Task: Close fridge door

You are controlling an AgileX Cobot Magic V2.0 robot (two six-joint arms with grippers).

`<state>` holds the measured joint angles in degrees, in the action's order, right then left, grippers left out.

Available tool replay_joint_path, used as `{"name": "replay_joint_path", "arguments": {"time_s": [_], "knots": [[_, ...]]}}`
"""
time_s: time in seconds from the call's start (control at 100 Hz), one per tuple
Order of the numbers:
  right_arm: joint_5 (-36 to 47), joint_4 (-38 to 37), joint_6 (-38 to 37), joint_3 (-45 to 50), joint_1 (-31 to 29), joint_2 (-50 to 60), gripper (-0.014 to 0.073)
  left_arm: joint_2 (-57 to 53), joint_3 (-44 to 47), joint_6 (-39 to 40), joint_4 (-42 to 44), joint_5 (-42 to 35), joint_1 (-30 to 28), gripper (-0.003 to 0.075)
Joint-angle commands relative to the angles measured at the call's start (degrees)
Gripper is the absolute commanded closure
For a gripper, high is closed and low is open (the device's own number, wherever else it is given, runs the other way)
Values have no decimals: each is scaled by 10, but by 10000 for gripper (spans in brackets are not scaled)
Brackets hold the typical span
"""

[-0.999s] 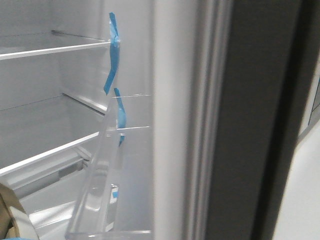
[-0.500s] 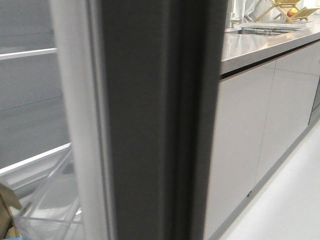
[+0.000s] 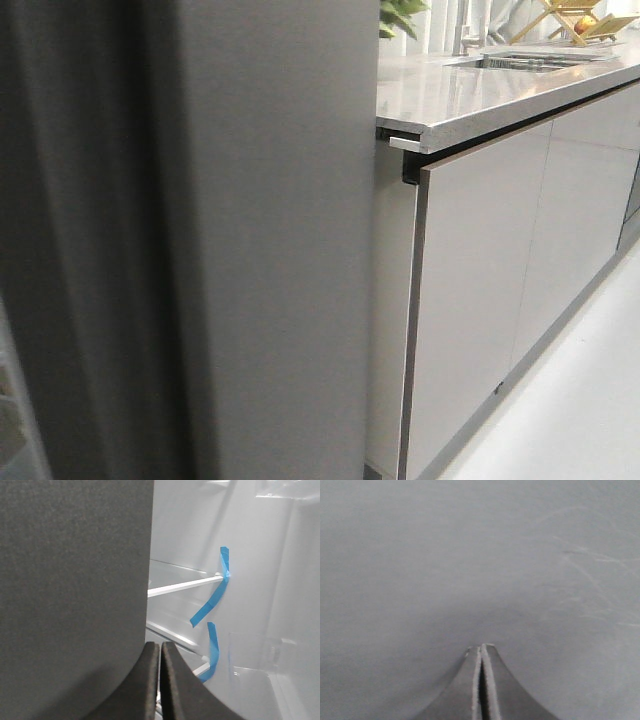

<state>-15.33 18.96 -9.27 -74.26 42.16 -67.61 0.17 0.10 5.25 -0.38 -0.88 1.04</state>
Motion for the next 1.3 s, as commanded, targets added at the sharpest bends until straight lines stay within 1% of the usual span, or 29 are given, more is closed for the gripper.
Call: {"name": "replay_joint_path", "arguments": {"time_s": [0.0,0.09,0.28,0.46,0.74,0.949,1.289], "knots": [[51,-1,2,-32,1,-8,670,11,16,2,-1,-44,3,741],[63,-7,9,-43,1,-28,670,11,16,2,-1,-44,3,741],[93,-47,9,-70,9,-66,670,11,16,2,-1,-44,3,741],[162,-73,10,-75,22,-98,670,11,16,2,-1,-44,3,741],[209,-106,10,-75,27,-135,670,11,16,2,-1,-44,3,741],[274,-127,10,-78,27,-172,670,11,16,2,-1,-44,3,741],[270,-133,10,-147,25,-241,670,11,16,2,-1,-44,3,741]]}}
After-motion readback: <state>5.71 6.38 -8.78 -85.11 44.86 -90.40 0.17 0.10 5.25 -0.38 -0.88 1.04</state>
